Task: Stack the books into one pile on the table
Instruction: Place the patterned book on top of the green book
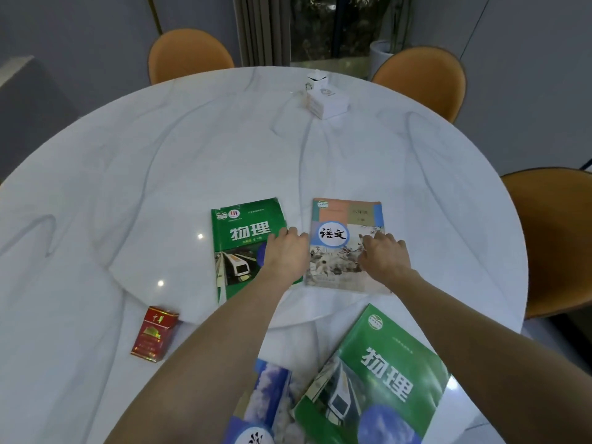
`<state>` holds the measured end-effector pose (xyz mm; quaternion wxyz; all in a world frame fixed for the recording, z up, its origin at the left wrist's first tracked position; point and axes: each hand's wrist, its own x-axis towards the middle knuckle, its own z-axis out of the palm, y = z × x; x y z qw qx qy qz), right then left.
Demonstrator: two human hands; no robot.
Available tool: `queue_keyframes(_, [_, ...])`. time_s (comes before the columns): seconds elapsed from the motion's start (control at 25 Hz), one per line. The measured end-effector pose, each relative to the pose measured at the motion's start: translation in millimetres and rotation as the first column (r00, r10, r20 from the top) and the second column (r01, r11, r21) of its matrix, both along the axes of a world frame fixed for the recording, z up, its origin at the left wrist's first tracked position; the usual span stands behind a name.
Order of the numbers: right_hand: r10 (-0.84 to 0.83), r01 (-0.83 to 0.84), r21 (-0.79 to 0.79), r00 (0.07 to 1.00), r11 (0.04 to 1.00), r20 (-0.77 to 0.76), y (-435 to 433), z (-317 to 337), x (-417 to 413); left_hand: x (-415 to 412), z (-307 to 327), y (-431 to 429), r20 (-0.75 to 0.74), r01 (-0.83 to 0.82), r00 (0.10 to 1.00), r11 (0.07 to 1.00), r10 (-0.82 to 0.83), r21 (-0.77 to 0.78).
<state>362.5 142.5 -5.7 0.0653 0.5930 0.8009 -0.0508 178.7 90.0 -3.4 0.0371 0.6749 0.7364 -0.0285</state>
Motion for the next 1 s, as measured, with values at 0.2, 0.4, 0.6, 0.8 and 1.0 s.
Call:
queue_keyframes(0.2, [-0.049,0.047,-0.047,0.998,0.998,-0.032,25.8,-25.1,28.4,31.6,-25.1,23.4,0.043,-0.034,0.998,0.996,0.038,-0.078])
queue_keyframes(0.4, [-0.099,0.09,-0.106,0.992,0.99,-0.082,33.4,-50.3,47.0,45.5,-47.5,43.0,0.126,-0.096,0.986,0.987,0.113,-0.132])
queue_keyframes(0.6, [-0.249,0.2,-0.209,0.938,0.957,-0.242,31.7,-58.8,44.3,60.7,-62.4,53.1,0.173,-0.201,0.96,0.97,0.222,-0.134])
queue_keyframes(0.8, [-0.474,0.352,-0.36,0.81,0.864,-0.346,40.7,-58.3,37.2,58.0,-60.5,67.1,0.453,-0.491,0.731,0.854,0.51,-0.169])
queue_keyframes(1.0, [-0.641,0.446,-0.491,0.677,0.749,-0.362,49.0,-60.2,40.5,41.1,-56.0,71.9,0.702,-0.577,0.393,0.754,0.593,-0.314])
